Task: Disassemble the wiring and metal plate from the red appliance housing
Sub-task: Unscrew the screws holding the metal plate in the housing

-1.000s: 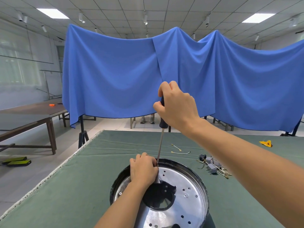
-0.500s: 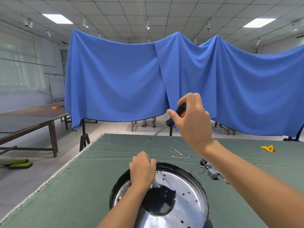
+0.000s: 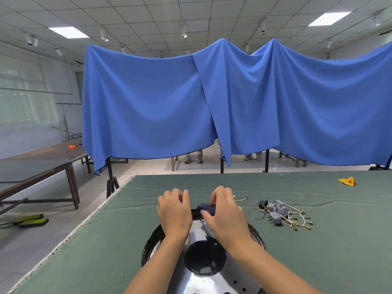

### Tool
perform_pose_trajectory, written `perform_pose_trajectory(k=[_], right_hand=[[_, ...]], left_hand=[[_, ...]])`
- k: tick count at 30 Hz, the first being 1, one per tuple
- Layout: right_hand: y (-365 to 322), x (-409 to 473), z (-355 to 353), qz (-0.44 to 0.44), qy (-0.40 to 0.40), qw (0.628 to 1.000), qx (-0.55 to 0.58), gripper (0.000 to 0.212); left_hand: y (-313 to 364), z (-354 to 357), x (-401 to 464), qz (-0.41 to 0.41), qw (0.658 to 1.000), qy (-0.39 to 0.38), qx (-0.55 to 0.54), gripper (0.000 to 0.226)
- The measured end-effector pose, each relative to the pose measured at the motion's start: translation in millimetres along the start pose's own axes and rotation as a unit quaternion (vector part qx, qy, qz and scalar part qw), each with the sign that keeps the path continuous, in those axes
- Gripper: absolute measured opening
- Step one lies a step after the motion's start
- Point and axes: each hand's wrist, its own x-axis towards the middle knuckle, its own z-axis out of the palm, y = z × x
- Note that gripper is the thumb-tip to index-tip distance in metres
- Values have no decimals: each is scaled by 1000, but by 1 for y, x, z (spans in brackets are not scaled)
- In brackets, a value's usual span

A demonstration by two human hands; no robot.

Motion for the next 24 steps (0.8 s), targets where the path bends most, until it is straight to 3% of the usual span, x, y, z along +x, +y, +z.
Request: perform_pose_trajectory(k=[4, 10, 16, 22, 24], right_hand=[[4, -7, 13, 28, -134, 987, -87, 30], [3, 3, 22, 46, -217, 963, -156, 36], [-4, 0, 32, 20, -193, 959, -207, 41], [2, -2, 31, 24, -165, 970, -175, 25], [4, -1, 33, 31, -158, 972, -171, 26]], left_hand=[[-2, -12, 8, -88, 980, -45, -173, 23], [-21, -51, 18, -83, 967, -118, -212, 17], [-54, -74, 21, -181, 930, -68, -312, 14], [-97, -66, 13, -305, 879, -23, -365, 15], [-107, -60, 4, -312, 875, -23, -370, 16]])
